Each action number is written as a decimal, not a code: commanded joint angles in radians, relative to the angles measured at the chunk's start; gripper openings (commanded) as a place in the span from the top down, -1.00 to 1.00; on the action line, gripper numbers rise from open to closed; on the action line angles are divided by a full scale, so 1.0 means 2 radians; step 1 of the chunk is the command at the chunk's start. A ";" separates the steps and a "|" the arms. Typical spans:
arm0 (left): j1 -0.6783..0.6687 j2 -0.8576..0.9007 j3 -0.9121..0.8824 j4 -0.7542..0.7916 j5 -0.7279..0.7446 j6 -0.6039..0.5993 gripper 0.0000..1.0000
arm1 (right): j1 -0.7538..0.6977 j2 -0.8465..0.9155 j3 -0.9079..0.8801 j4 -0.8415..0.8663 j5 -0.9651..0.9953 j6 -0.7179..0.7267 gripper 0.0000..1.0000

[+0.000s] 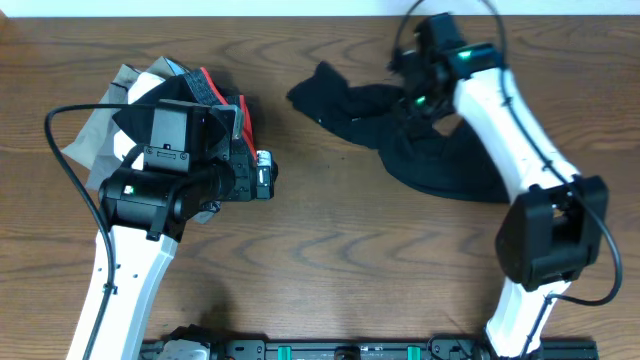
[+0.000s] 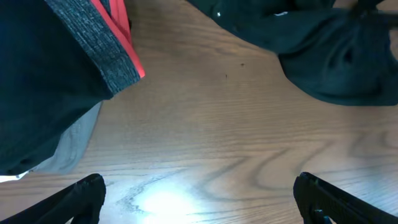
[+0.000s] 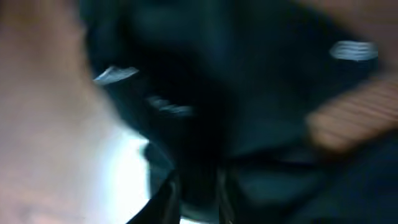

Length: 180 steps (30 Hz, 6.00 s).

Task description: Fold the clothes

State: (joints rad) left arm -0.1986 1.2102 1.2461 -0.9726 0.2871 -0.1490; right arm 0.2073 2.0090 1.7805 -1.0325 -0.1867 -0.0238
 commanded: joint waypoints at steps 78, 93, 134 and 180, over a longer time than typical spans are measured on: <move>-0.002 -0.001 0.008 0.019 -0.006 0.008 -0.96 | -0.025 0.097 -0.047 0.188 0.009 0.064 -0.29; -0.002 -0.001 0.008 0.020 -0.006 0.009 -0.96 | 0.001 -0.014 -0.045 0.180 -0.010 0.060 0.79; -0.002 -0.001 0.008 0.029 -0.006 0.009 -0.96 | 0.082 0.011 -0.046 0.246 -0.181 0.101 0.94; -0.002 -0.001 0.008 0.035 -0.006 0.009 -0.96 | -0.345 -0.035 -0.050 0.054 -0.044 0.146 0.97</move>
State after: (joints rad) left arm -0.1986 1.2102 1.2461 -0.9077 0.2840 -0.1490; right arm -0.4892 2.0972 1.6730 -0.9112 -0.2676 0.3084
